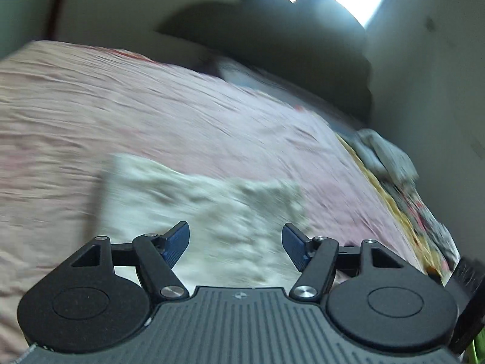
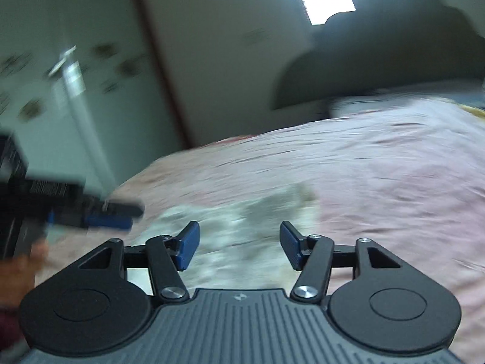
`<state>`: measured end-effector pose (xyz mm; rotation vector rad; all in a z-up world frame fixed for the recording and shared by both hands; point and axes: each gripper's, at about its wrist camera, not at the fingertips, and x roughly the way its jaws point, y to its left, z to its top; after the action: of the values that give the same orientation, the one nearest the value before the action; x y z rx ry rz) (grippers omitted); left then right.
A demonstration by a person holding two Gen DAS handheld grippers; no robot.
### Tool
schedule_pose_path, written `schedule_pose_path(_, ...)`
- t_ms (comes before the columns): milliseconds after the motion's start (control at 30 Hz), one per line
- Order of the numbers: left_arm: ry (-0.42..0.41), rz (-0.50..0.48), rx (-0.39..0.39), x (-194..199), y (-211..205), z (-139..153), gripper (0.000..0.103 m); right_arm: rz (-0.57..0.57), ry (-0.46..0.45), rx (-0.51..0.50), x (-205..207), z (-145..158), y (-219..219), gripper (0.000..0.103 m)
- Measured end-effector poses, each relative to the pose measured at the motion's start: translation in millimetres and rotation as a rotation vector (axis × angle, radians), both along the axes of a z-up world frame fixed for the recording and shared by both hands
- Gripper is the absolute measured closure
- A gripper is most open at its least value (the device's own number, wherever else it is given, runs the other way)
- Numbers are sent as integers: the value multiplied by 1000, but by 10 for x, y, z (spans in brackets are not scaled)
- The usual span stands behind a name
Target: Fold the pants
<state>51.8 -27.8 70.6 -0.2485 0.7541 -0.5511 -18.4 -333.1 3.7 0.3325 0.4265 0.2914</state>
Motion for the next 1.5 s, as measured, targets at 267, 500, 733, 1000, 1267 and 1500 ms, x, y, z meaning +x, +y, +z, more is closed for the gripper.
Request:
schedule_pose_path(267, 31, 110, 161, -152, 685, -167, 30, 424, 115, 140, 178, -192, 794, 40)
schedule_pose_path(500, 67, 157, 164, -195, 1011, -295, 30, 580, 206, -12, 181, -413, 1700, 41)
schedule_pose_path(733, 42, 126, 132, -200, 922, -229, 30, 559, 163, -21, 222, -498, 2081, 36)
schedule_pose_path(1000, 9, 46, 128, -170, 575, -182, 30, 572, 109, 6, -41, -93, 1353, 28)
schedule_pose_path(1267, 16, -137, 319, -186, -136, -524, 31, 183, 236, 77, -30, -343, 89, 28)
schedule_pose_path(1500, -9, 1, 194, 128, 172, -375, 12, 25, 153, 43, 187, -189, -387, 14)
